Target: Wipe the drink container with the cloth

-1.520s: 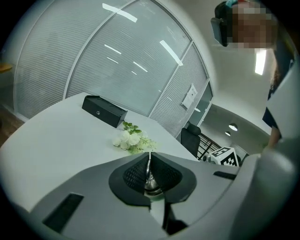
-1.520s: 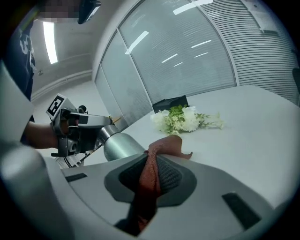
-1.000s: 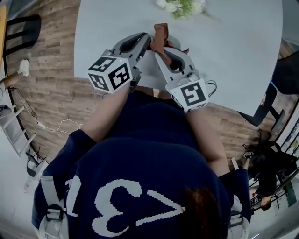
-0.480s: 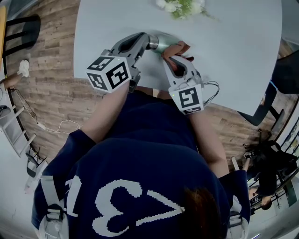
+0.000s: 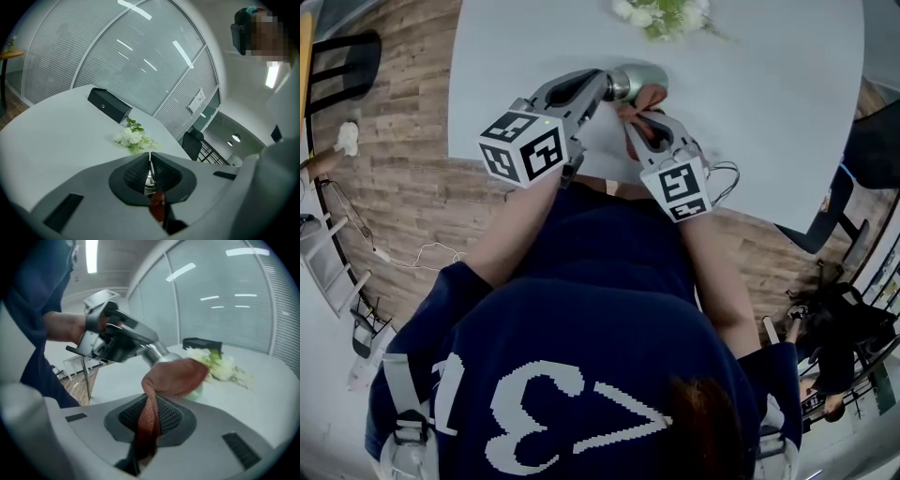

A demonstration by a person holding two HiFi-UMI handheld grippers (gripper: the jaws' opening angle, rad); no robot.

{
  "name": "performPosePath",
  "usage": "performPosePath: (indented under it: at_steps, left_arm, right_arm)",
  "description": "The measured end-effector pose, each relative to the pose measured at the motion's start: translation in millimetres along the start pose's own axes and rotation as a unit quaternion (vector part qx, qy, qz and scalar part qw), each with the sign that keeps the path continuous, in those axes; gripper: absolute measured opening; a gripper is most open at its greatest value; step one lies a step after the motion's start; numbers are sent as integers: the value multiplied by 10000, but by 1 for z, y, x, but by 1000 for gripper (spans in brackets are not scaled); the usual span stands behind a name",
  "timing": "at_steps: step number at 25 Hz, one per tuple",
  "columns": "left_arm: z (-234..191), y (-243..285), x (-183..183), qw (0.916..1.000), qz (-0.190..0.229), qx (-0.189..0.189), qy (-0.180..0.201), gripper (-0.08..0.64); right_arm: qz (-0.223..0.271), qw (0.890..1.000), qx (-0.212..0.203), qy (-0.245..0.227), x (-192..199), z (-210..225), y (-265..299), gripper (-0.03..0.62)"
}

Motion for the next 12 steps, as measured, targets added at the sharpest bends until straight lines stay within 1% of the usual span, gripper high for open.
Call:
performPosePath:
  at_steps: [2,3,4,6,10,12]
  left_arm:
    - [3,3,-1,10000,-21,34,76,23]
    - [6,4,-2,9998,-48,62,158,23]
    - [9,7,-3,9996,-85,102,258,23]
    - [18,13,-7,9985,-161,205,475,25]
    - [37,28,-12,9948,-253,367,914,25]
    - [48,37,-11,9922,-335,546,1066,25]
  right_arm:
    - [-239,9971,408,602,30,35,-11,55]
    - [-303,9939,634,845,41,53,-18,57]
    - [-354,9909,836,991,49,69,-24,57]
    - [-486,9877,1065,1041,57,91,-34,60]
    - [-786,9845,1236,968,60,107,-42,77]
    - [-923,9838,1202,955,59,107,-44,120]
Point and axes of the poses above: the fingertips, and each gripper's own axes: y forward along the fingers, z to its right, x out of its underside, the point moved 3 cm from there along -y, backward along the fingers, and after that the axes turned 7 degrees about -z, right-handed, at the moved point
